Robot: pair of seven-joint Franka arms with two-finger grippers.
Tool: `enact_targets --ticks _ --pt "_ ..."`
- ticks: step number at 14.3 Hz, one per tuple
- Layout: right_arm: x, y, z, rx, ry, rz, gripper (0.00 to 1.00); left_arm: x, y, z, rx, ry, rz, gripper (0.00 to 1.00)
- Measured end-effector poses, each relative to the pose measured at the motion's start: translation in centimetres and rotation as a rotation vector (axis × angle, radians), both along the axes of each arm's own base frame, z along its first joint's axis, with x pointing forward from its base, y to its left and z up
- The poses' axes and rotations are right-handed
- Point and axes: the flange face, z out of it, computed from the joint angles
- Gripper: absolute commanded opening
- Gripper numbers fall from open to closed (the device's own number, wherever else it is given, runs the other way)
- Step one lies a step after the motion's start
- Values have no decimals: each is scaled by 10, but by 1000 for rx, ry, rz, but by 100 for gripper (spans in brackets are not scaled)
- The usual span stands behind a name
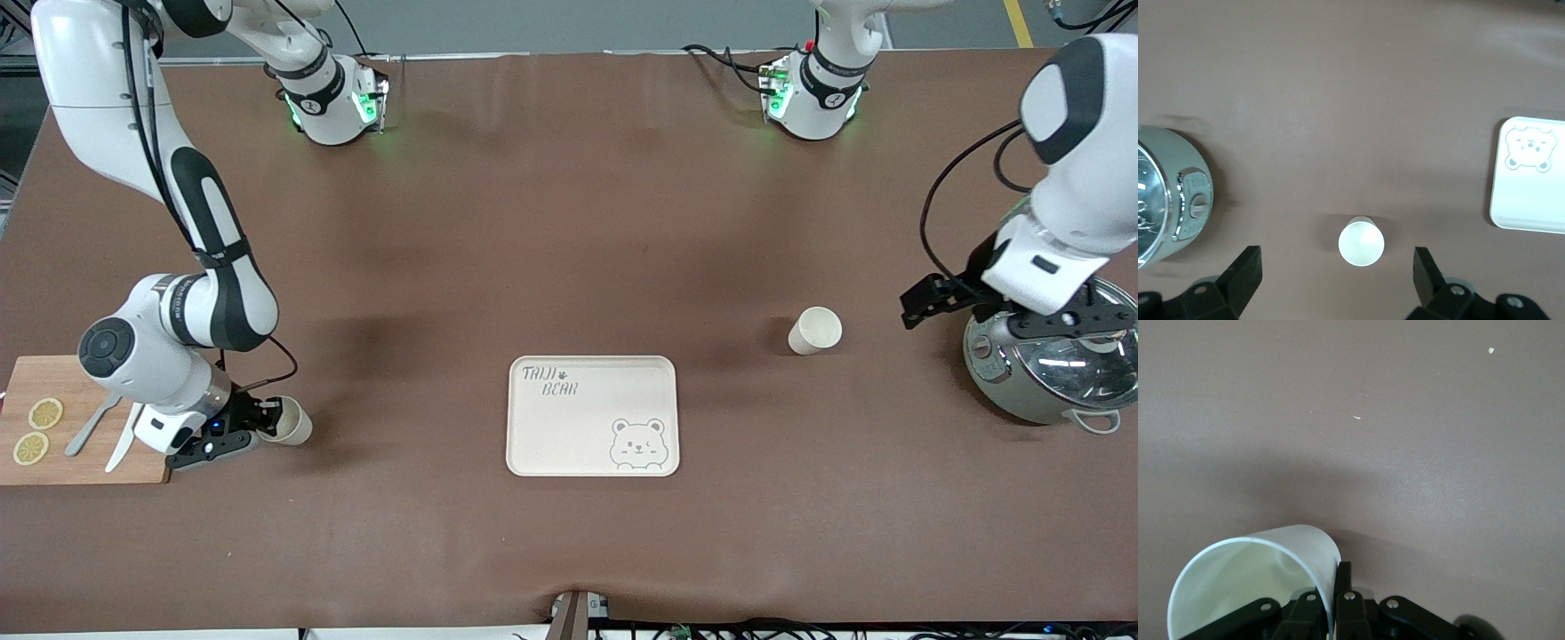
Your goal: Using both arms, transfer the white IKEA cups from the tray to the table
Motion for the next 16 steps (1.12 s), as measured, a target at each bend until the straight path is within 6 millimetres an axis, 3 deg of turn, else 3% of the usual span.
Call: enact_targets --ticks 2,3,5,8,10,13,16 --pt "0 1 -1 0 0 1 85 -1 -4 20 1 12 -16 100" --pt "0 1 -1 0 0 1 100 -3 -7 33 2 22 -24 100" --pt "0 2 -1 1 -1 2 100 -8 -11 56 4 42 -36 100" --pt "4 3 5 3 -6 5 100 -15 -15 73 4 73 -53 100" --pt "10 5 25 12 30 12 100 -21 -19 82 11 98 -73 100" --pt "24 5 98 28 87 27 100 -24 -24 89 17 105 -129 100" --pt "22 -8 176 35 122 20 100 -24 -23 90 19 104 -153 100"
